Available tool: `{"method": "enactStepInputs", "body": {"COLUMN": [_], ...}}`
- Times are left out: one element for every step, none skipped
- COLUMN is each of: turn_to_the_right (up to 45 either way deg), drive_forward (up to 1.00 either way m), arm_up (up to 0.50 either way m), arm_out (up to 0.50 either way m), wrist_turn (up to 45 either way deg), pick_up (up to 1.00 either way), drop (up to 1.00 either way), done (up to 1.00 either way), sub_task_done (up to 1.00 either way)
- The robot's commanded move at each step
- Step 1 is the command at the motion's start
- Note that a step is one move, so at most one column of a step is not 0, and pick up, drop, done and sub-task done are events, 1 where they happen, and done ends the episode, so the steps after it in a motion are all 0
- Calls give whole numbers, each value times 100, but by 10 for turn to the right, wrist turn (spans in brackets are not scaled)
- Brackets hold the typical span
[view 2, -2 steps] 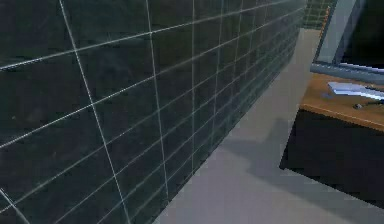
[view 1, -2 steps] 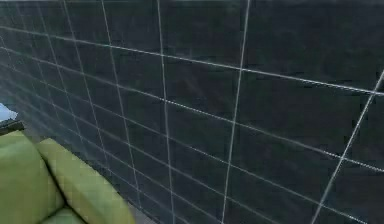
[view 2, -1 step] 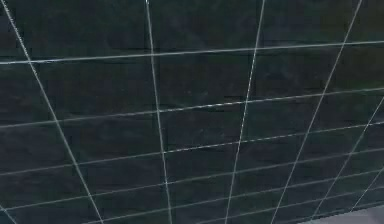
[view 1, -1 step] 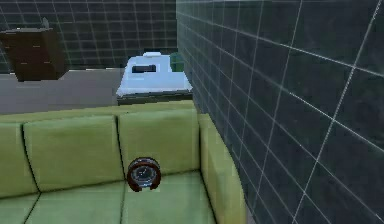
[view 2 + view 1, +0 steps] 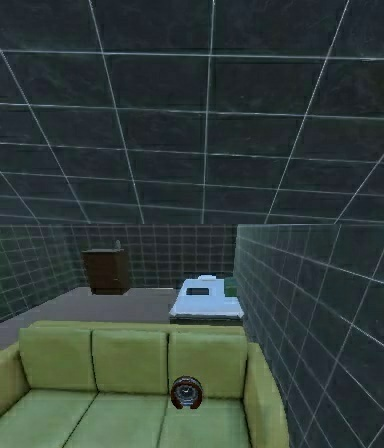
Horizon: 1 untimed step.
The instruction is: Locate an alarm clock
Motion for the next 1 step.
{"method": "enactStepInputs", "body": {"turn_to_the_right": [0], "drive_forward": [0], "arm_up": [0], "arm_out": [0], "wrist_turn": [0], "pick_up": [0], "drop": [0], "done": [100], "sub_task_done": [0]}}
